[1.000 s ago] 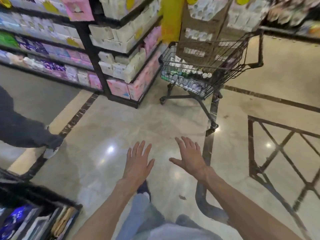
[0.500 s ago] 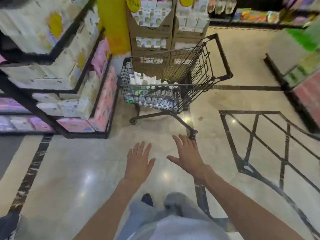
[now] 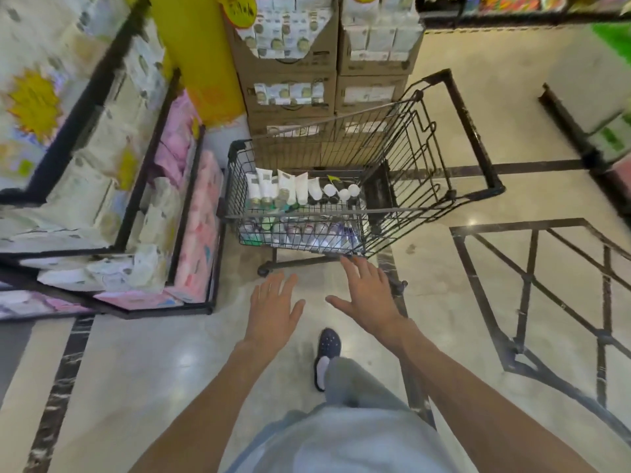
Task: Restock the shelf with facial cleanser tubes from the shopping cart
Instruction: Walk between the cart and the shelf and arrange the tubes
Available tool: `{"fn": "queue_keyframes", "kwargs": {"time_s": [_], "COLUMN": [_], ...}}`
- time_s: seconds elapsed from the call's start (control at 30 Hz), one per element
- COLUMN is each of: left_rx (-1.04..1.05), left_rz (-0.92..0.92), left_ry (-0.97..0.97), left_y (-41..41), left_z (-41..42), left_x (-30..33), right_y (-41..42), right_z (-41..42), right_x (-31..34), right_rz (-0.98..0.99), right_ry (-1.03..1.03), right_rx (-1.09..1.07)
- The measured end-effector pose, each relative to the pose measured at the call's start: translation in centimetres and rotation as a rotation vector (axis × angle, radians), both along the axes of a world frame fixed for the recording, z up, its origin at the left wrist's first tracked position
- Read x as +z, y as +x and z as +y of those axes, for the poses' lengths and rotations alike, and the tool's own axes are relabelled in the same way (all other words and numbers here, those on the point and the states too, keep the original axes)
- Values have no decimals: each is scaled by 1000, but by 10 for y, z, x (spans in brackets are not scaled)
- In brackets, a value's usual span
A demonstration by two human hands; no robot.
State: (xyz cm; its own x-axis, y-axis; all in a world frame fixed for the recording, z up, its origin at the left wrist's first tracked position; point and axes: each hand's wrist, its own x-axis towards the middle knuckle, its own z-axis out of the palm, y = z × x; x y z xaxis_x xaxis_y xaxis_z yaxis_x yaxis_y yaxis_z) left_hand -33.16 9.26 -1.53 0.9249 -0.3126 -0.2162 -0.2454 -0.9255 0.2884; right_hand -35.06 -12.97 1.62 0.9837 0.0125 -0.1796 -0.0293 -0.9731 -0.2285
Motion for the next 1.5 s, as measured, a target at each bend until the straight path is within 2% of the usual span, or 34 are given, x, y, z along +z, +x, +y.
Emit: {"fn": "queue_keyframes", "kwargs": {"time_s": [0.23,0.63,0.9,1.07,1.27,1.4,1.5], "left_rx": [17,48,53,111,210,285,337], "left_rz": [-8,49,286,412,512,544,492], "left_ry": [-26,-32,-8,4,60,69,85], "left_y": [124,295,393,438,458,463,466], "left_z": [-17,-7,7,8,15,19,7], "left_x": [4,-25,-68,-112,-201,-257,-262], "right_y": [130,286,367,405,433,434,431], "right_z": [-22,-33,-19,-15,-8,-3,1], "right_x": [-1,-22,-48,-88,-156,-204,-233], "right_rz": [45,94,206,278,331,395,448], "right_ry": [38,100,70,83,139,153,212], "right_rx": [27,-23,-87,-135,-150,-135,-143]}}
